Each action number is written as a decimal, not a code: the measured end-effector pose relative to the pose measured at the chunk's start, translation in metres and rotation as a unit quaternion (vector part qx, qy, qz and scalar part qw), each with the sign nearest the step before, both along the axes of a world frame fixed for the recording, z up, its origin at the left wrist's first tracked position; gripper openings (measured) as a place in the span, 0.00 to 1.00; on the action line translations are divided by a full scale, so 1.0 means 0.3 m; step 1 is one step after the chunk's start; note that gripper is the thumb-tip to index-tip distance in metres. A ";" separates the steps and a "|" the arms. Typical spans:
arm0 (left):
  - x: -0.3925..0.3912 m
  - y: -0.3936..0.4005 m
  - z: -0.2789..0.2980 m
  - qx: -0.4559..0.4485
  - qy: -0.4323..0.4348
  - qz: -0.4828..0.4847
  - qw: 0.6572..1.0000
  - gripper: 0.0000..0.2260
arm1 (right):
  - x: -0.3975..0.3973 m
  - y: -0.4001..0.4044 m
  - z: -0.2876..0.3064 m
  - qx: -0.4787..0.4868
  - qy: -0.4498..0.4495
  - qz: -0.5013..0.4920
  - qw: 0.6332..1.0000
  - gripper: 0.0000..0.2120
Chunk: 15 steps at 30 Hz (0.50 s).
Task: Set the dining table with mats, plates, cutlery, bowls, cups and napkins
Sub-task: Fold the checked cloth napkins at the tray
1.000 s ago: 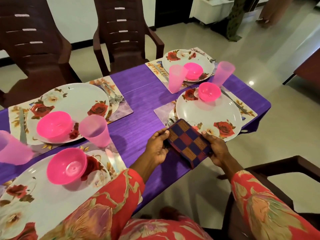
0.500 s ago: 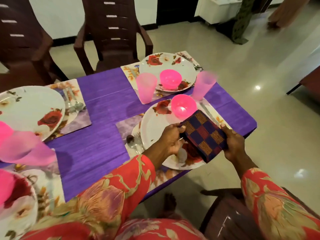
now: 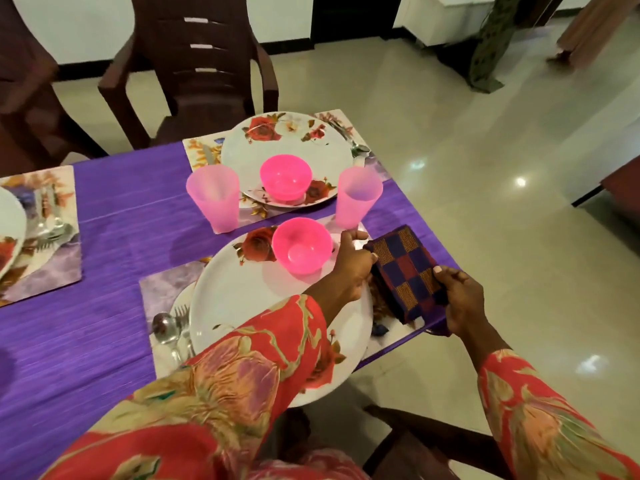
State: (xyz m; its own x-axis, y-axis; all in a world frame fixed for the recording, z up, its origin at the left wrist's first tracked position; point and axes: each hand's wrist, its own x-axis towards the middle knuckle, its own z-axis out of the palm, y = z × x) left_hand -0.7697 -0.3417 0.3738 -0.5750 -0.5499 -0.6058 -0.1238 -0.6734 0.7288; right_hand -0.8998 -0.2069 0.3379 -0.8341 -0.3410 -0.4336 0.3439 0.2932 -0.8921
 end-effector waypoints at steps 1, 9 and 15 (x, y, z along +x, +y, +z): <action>-0.023 -0.010 -0.001 -0.002 -0.008 -0.011 1.000 0.17 | -0.024 -0.007 -0.012 0.010 0.007 0.003 1.000 0.04; -0.156 -0.066 -0.081 -0.015 -0.040 -0.050 0.998 0.16 | -0.170 -0.091 -0.082 0.097 0.062 0.006 0.993 0.10; -0.190 -0.085 -0.133 -0.204 -0.105 -0.211 0.950 0.20 | -0.170 -0.107 -0.108 0.241 0.237 0.081 0.937 0.13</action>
